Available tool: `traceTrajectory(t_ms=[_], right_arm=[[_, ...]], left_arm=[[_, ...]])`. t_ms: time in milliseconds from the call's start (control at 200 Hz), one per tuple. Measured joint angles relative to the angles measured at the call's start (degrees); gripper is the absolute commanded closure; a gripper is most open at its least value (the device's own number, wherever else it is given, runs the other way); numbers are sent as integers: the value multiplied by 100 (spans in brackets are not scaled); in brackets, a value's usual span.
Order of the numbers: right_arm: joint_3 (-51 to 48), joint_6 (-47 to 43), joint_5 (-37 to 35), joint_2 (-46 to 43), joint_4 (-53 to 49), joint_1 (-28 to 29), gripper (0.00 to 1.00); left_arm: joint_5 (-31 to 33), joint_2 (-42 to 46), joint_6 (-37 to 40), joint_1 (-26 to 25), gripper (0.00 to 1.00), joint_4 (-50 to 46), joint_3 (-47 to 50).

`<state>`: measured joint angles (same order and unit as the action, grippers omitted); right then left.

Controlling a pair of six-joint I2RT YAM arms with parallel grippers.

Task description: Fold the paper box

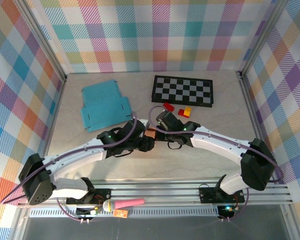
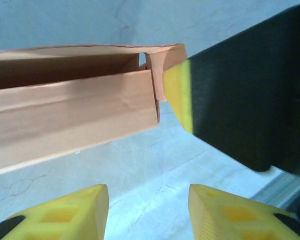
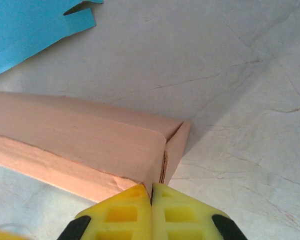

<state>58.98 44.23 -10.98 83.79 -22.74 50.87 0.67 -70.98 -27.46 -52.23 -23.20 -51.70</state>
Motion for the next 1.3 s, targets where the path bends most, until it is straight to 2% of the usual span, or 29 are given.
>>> traceTrajectory(t_ms=[310, 540, 800, 1060, 1300], right_arm=[[116, -162, -197, 269, 87, 114, 100], [243, -273, -203, 345, 20, 133, 100], [455, -343, -179, 529, -59, 133, 100], [518, -422, -140, 568, -118, 133, 100], [522, -428, -114, 568, -131, 133, 100]], left_arm=[[63, 179, -83, 269, 58, -361, -201], [791, 372, -50, 1045, 58, -1582, -1453], [927, 149, 881, 1880, 54, -2894, -1521], [560, -673, 1661, 2131, 54, -2918, -1521], [632, -1115, 2144, 2173, 59, -2778, -1523]])
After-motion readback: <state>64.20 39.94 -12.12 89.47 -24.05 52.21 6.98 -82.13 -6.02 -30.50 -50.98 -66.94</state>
